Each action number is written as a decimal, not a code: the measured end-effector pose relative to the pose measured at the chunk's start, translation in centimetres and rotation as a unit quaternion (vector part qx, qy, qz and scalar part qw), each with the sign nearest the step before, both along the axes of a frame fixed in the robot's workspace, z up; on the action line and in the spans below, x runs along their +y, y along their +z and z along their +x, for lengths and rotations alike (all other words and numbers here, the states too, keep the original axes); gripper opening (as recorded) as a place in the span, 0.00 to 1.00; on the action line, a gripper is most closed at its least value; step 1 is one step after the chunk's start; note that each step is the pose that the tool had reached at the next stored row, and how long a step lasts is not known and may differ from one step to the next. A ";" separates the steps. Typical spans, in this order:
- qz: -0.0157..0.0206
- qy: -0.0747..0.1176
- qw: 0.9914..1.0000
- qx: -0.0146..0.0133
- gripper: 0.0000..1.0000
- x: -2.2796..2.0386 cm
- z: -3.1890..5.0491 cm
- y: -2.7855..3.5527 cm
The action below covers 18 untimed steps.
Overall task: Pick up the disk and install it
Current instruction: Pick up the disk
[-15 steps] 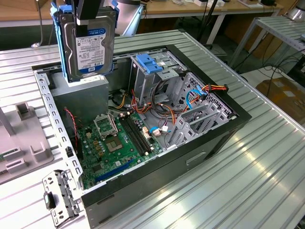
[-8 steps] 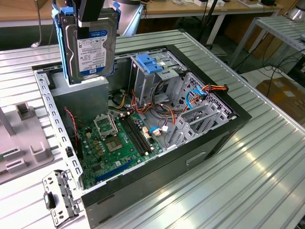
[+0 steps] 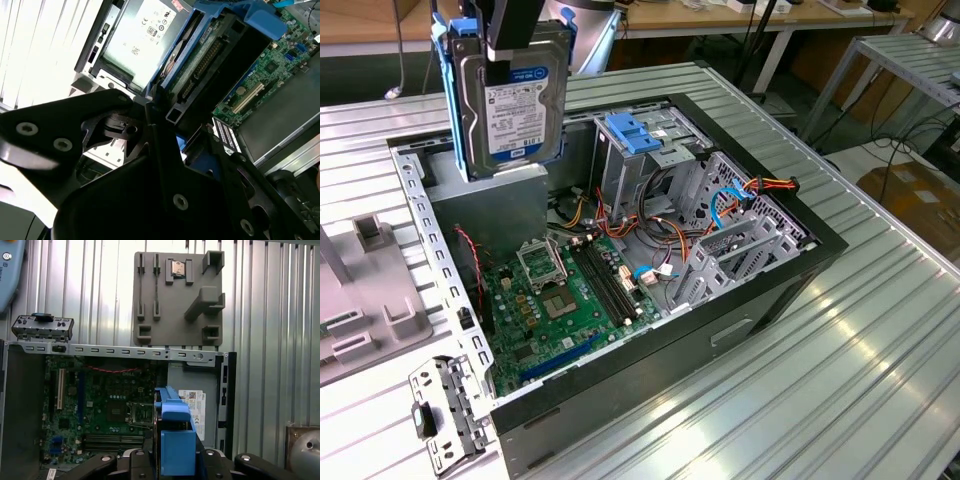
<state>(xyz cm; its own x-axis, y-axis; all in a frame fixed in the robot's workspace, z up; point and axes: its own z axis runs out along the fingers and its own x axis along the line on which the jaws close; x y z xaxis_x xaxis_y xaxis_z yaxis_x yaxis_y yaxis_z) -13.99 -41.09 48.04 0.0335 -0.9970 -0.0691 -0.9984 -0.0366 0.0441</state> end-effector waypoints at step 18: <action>0.000 0.000 1.000 0.000 0.37 -1.21 0.08 -0.01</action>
<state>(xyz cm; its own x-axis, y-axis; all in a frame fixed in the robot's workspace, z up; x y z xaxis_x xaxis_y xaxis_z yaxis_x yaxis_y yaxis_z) -13.91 -42.30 48.03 0.0335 -0.9971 -0.0691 -0.9984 -0.0366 0.0442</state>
